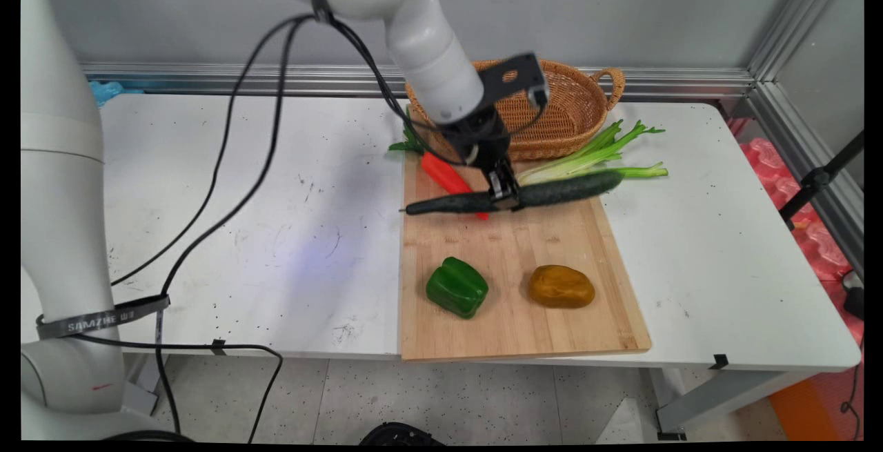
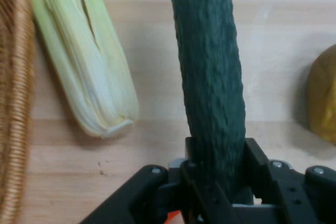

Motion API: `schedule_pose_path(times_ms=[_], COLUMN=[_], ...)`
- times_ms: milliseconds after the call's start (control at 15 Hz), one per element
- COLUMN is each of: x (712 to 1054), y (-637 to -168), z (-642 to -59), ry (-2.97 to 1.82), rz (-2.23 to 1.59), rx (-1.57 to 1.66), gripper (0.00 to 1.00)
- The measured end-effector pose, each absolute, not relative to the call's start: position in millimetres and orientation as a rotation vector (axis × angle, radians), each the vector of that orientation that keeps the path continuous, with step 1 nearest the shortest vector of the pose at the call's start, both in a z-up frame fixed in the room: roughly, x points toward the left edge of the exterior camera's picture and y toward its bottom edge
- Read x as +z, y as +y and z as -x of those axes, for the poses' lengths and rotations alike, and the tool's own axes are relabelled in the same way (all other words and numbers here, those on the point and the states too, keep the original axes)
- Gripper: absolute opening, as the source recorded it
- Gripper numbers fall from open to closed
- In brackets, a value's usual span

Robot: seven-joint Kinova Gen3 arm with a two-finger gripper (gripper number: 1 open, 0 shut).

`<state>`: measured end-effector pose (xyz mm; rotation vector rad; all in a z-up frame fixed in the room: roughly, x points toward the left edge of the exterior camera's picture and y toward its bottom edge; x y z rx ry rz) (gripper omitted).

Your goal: Place the picked object in the vegetable basket

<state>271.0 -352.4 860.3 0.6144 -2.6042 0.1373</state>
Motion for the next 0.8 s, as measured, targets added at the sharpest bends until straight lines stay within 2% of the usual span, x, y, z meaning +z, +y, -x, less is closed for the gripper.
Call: schedule_pose_path(times_ms=[467,800], x=[940.9,976.1], y=[-357.2,-379.4], z=[-305.6,-340.9], ry=[-2.516,-2.475], rz=[-0.717,-0.847], rx=[0.203,0.289], gripper=[0.0,0.0])
